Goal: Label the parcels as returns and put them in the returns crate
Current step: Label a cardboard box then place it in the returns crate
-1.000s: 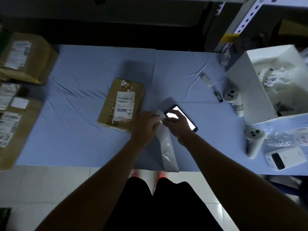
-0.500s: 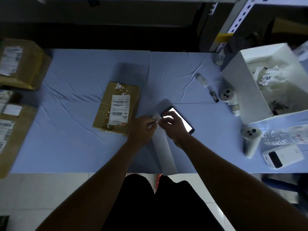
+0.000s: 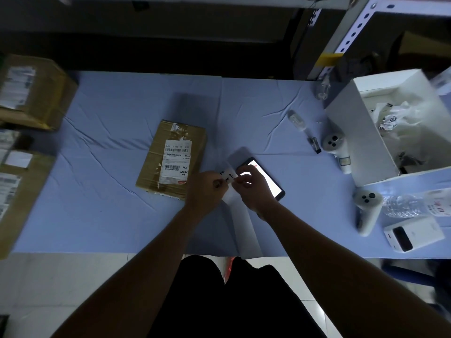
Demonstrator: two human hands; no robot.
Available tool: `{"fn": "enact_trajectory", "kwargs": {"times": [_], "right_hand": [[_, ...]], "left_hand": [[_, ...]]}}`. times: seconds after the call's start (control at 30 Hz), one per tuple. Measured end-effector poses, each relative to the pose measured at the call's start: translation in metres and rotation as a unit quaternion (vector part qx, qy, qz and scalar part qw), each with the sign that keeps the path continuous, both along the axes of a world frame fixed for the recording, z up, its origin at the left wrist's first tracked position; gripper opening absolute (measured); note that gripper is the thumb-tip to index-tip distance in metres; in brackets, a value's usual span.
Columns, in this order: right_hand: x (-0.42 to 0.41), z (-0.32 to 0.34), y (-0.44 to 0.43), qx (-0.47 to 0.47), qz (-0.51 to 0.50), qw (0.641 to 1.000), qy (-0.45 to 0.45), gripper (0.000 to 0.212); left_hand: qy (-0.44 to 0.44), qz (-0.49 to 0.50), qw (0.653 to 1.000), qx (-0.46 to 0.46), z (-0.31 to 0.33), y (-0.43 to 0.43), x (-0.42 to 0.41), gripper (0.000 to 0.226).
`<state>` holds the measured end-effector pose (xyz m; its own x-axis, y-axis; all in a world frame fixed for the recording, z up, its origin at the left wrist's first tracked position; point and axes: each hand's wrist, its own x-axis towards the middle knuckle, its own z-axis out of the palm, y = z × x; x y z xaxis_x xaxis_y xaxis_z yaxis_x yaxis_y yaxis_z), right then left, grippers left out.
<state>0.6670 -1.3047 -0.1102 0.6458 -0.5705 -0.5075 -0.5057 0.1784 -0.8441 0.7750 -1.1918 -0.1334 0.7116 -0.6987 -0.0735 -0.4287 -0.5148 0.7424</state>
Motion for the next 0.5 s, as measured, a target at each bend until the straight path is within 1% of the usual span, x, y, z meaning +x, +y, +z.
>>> {"fn": "enact_trajectory", "kwargs": {"times": [0.07,0.17,0.23,0.3,0.4,0.5], "right_hand": [[-0.001,0.0,0.0,0.005,-0.009,1.0,0.001,0.022],[-0.002,0.0,0.0,0.017,-0.023,1.0,-0.006,0.023],[-0.004,0.0,0.001,0.024,-0.019,0.999,-0.015,0.021],[-0.005,0.001,0.002,0.026,-0.014,0.999,-0.019,0.021],[-0.005,0.001,0.004,0.022,-0.011,1.0,-0.017,0.021],[-0.005,0.0,0.006,0.01,-0.013,1.0,-0.008,0.022]], "left_hand": [[0.0,-0.029,1.0,-0.004,0.002,0.0,-0.003,0.024],[0.01,-0.042,0.999,-0.019,0.004,-0.001,-0.004,0.022],[0.021,-0.044,0.999,-0.012,0.003,-0.001,-0.003,0.02],[0.015,-0.05,0.999,0.0,0.002,-0.001,-0.003,0.023],[-0.036,-0.065,0.997,0.014,0.004,-0.002,-0.002,0.028],[-0.111,-0.117,0.986,0.03,0.012,-0.002,-0.002,0.024]]}}
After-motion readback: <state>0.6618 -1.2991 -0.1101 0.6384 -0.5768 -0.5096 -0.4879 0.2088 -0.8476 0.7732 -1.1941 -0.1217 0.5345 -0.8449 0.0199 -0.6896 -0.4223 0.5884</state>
